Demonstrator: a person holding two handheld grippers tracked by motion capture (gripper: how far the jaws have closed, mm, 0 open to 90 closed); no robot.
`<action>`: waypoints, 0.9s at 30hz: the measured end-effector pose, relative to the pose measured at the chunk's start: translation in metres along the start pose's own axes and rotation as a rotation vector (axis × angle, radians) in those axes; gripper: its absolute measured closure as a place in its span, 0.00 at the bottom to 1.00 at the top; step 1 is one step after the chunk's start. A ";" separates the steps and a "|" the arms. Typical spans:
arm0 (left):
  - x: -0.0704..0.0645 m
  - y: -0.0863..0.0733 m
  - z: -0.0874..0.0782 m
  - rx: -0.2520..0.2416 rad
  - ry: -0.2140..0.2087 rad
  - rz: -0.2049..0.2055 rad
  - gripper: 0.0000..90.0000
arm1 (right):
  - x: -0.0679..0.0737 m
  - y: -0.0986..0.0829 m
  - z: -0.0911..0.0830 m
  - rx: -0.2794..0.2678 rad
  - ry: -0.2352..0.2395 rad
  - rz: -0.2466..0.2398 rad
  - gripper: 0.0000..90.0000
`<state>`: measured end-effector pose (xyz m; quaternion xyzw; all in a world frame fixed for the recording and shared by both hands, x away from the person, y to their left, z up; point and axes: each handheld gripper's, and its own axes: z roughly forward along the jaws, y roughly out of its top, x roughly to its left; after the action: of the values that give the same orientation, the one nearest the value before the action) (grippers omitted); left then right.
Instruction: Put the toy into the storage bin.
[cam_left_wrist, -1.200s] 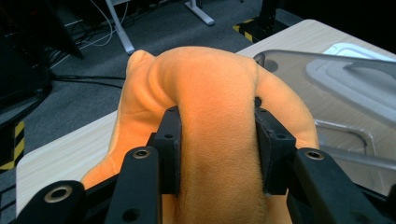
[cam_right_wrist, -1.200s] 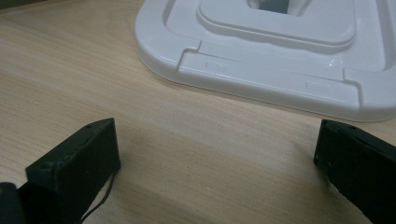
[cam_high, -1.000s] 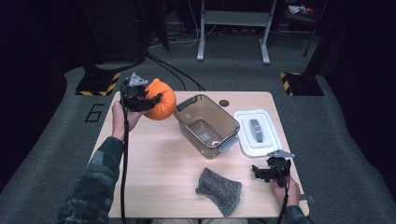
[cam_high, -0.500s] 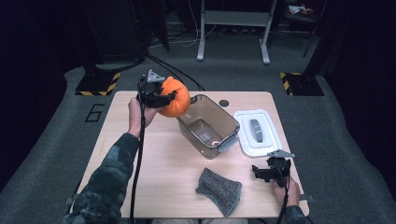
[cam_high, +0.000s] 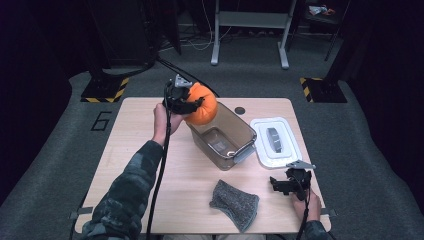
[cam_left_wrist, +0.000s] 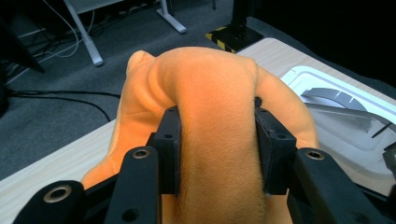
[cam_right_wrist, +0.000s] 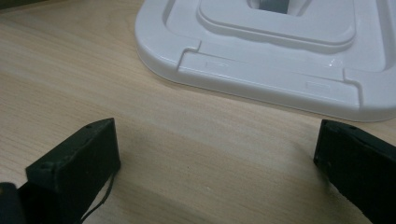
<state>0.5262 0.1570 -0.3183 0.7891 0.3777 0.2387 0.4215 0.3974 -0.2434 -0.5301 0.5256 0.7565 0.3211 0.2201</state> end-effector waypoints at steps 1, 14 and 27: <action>-0.002 0.000 0.002 -0.002 -0.003 -0.001 0.66 | 0.000 0.000 0.000 0.000 0.000 0.000 0.00; -0.016 -0.005 0.030 0.019 -0.035 -0.010 0.65 | 0.000 0.000 0.000 -0.001 0.000 -0.002 0.00; -0.023 -0.012 0.047 0.065 -0.064 0.016 0.65 | 0.000 0.000 0.000 -0.001 0.000 -0.002 0.00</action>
<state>0.5407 0.1205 -0.3550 0.8127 0.3651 0.2043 0.4056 0.3974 -0.2435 -0.5301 0.5248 0.7568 0.3212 0.2205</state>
